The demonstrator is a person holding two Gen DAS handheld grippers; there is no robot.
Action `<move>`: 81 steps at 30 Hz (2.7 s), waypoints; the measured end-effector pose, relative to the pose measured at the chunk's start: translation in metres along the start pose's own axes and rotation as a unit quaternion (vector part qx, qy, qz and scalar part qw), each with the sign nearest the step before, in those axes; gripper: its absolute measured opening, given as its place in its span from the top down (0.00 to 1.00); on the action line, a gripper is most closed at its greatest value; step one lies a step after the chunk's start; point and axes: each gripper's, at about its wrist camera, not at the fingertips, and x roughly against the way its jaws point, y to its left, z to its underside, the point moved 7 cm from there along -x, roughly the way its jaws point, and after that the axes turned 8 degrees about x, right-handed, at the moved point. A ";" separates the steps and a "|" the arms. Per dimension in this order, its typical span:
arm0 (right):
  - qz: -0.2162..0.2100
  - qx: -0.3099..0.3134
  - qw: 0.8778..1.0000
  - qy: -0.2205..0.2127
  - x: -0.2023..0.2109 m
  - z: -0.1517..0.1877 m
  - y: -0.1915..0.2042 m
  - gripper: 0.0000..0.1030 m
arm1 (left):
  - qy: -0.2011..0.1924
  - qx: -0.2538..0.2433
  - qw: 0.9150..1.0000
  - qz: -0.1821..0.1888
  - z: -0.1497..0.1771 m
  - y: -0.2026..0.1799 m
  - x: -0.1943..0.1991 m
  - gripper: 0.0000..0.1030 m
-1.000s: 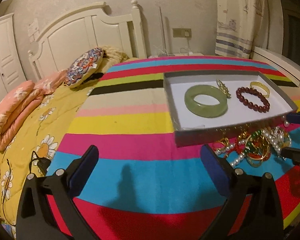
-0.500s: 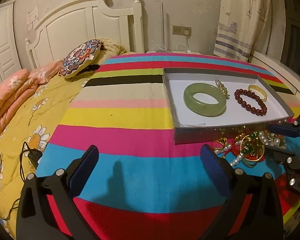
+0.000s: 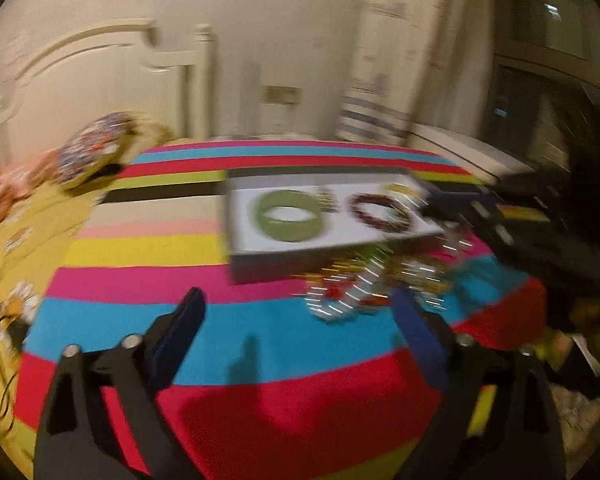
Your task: Organize jewelry
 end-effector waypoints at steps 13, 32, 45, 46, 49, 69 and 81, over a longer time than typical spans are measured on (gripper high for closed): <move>0.046 -0.049 0.990 -0.127 0.082 -0.057 -0.048 0.92 | 0.055 -0.025 0.997 0.047 0.009 -0.035 -0.039 0.36; 0.080 -0.075 0.978 -0.176 0.129 -0.068 -0.079 0.92 | 0.109 -0.125 0.985 0.045 0.014 -0.057 -0.074 0.87; 0.102 -0.179 0.948 -0.242 0.162 -0.049 -0.129 0.92 | 0.065 -0.087 0.990 0.087 0.000 -0.062 -0.041 0.91; 0.117 -0.191 0.946 -0.236 0.163 -0.043 -0.137 0.91 | 0.066 -0.085 0.990 0.088 0.001 -0.061 -0.041 0.91; 0.125 -0.174 0.969 -0.125 0.119 -0.021 -0.138 0.91 | 0.074 -0.082 0.990 0.090 0.005 -0.061 -0.045 0.91; 0.073 -0.109 0.980 -0.152 0.128 -0.065 -0.095 0.91 | 0.090 -0.148 0.974 0.146 0.024 -0.121 -0.033 0.90; 0.060 -0.111 0.983 -0.134 0.111 -0.061 -0.084 0.91 | 0.090 -0.089 0.989 0.072 0.012 -0.067 -0.052 0.34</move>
